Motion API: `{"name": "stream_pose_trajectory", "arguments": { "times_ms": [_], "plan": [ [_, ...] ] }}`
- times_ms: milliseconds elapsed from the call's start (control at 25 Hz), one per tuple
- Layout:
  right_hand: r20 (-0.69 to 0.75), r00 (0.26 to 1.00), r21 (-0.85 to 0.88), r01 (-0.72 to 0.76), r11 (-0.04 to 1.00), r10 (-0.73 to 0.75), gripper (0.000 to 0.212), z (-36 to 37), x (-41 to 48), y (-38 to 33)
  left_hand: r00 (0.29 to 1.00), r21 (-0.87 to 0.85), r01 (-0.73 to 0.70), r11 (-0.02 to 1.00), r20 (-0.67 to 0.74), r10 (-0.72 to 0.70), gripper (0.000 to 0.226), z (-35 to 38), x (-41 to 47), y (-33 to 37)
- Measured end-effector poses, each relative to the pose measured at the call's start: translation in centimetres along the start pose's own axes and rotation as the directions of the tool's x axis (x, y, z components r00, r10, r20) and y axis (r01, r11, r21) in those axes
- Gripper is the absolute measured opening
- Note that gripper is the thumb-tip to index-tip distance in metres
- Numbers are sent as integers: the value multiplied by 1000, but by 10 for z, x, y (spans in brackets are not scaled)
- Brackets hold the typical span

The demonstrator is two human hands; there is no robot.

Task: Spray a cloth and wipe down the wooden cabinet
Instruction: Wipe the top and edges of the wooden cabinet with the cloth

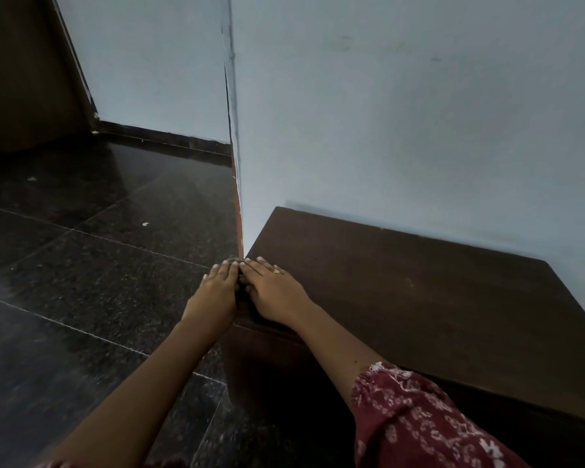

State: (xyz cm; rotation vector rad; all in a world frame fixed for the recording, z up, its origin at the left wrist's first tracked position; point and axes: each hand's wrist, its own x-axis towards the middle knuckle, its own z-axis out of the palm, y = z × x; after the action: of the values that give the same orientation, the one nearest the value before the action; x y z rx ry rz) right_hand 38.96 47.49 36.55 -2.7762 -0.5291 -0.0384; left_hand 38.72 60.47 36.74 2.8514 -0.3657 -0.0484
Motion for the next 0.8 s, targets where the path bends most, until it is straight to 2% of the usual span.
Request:
{"name": "stream_pose_trajectory", "arguments": {
  "times_ms": [240,520,640,800],
  "plan": [
    [-34,998,25,-55,998,55,48,-9,58,57,1000,42,-24,999,-3,24,57,5,90,17],
    [-102,986,0,-133,991,133,48,-20,116,129,995,197,-99,975,38,93,51,6,200,47],
    [-155,974,20,-165,986,166,46,-28,111,154,987,203,-160,966,27,158,50,12,220,71],
    [-204,942,27,-268,963,268,46,-46,62,203,956,138,-294,946,48,290,52,33,219,135]
  ]
}}
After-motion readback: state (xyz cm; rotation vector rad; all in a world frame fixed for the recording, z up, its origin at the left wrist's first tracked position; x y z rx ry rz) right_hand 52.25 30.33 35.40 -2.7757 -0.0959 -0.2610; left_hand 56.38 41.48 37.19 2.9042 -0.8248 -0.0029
